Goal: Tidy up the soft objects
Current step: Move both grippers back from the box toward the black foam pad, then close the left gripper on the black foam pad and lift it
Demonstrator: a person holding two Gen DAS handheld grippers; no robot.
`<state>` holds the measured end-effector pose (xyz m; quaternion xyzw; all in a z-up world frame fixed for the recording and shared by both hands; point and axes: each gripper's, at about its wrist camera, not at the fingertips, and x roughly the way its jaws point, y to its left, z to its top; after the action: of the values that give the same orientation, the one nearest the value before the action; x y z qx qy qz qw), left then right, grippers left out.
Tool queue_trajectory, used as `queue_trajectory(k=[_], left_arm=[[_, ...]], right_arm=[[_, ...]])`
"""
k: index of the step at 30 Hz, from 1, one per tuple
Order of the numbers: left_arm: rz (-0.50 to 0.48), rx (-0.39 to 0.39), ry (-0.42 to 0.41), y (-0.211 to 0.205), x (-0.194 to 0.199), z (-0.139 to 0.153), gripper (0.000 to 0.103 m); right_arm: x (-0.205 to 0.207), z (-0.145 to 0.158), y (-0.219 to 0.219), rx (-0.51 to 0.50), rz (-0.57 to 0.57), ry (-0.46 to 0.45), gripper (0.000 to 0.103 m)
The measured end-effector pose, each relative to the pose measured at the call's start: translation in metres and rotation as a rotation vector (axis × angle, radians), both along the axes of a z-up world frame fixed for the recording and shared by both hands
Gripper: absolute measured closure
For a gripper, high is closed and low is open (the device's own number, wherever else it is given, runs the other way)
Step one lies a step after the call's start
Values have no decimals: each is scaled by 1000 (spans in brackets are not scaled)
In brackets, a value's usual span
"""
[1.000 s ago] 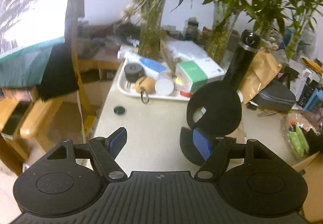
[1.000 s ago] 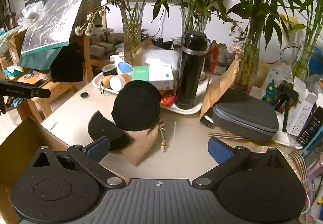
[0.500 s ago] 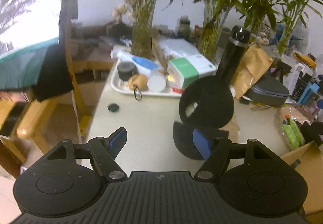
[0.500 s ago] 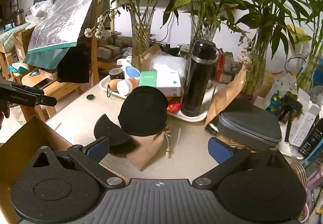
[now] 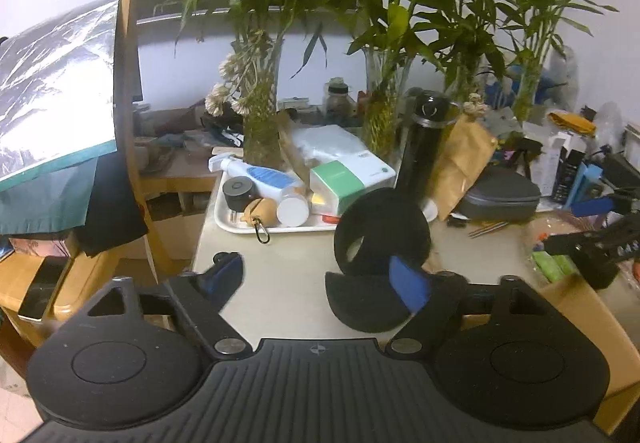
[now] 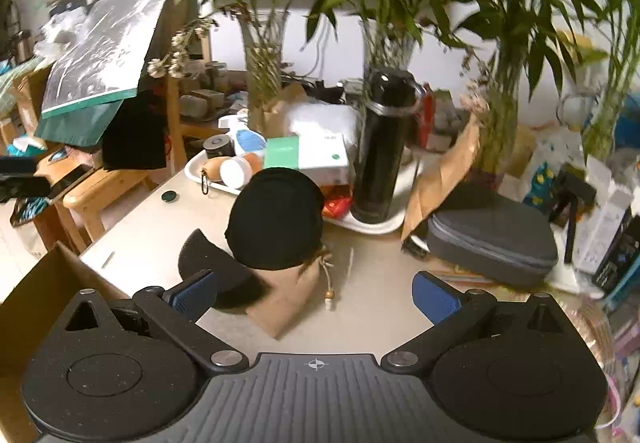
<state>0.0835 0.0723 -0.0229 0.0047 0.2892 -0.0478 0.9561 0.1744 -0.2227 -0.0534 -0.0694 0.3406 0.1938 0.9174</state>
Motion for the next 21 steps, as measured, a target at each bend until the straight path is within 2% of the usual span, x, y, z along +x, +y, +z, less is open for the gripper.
queue_trajectory(k=[6,11,13,15,21], left_arm=[[-21,26,-48,4,7,-8,16],[-98,81,-116,7,11,-19,16],[-126,97,-110,8,19,-22,16],[-161,78,-90,12,29,-28,16],[-187,-1,-38,20,65,-50,16]], right_arm=[[17,-7,-4,73,-64,37,0],[34,-18,-2,27,-55,48,0],[39,-21,-4,15,-50,52,0],[44,-23,-6,1,-51,55,0],[58,-35,-11,-47,-54,73,0]])
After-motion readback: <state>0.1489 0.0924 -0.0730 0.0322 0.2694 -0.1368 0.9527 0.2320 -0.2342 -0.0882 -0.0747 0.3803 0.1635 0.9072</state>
